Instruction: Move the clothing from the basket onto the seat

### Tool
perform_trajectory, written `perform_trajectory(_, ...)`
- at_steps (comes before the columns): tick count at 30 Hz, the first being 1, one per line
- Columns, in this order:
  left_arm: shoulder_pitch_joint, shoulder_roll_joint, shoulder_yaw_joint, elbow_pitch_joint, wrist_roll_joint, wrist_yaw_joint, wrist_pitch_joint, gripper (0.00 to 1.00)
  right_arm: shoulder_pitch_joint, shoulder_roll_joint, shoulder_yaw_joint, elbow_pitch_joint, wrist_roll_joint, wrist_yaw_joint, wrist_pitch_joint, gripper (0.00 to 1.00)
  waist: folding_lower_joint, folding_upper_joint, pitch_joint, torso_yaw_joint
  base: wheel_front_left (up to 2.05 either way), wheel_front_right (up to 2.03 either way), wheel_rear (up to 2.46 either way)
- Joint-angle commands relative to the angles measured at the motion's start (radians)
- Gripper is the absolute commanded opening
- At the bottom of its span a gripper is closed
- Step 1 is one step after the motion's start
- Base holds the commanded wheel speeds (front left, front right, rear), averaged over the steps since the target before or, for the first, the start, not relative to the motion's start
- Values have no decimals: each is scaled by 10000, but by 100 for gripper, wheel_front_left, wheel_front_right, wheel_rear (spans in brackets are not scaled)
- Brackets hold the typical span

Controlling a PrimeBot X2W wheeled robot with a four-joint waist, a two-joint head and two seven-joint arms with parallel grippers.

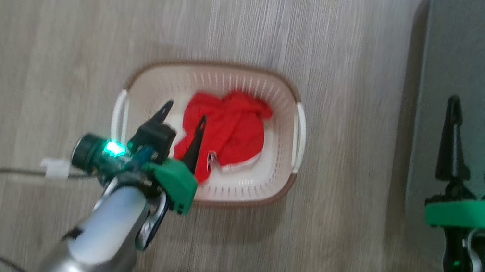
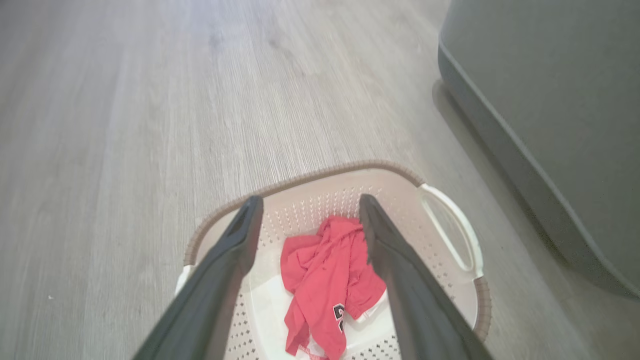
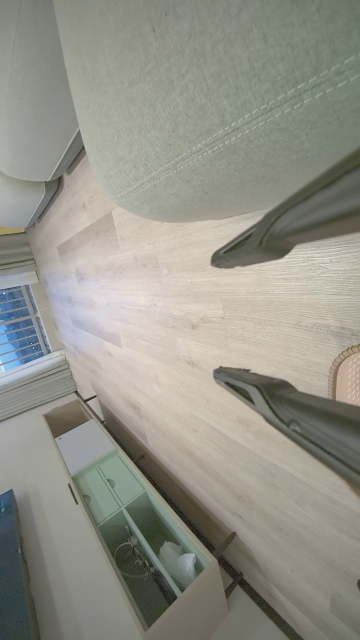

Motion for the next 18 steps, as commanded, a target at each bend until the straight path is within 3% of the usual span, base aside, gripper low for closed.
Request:
perform_trajectory(1, -379, 45, 120, 71, -22, -48, -51, 100, -150, -161, 260, -438, -121, -2, -93, 100, -3, 0, 1419, -175, 0, 0, 0)
perform_trajectory(9, -2768, 45, -494, 2831, -254, -464, -51, 100, -695, -139, 624, -1383, -183, -2, -93, 100, -3, 0, 3782, -718, 0, 0, 0)
perform_trajectory(18, -4902, 67, -1114, 6203, 132, -1032, -51, 100, -1077, 366, 1058, -1940, 142, -2, -93, 100, -3, 0, 5111, -1542, 0, 0, 0)
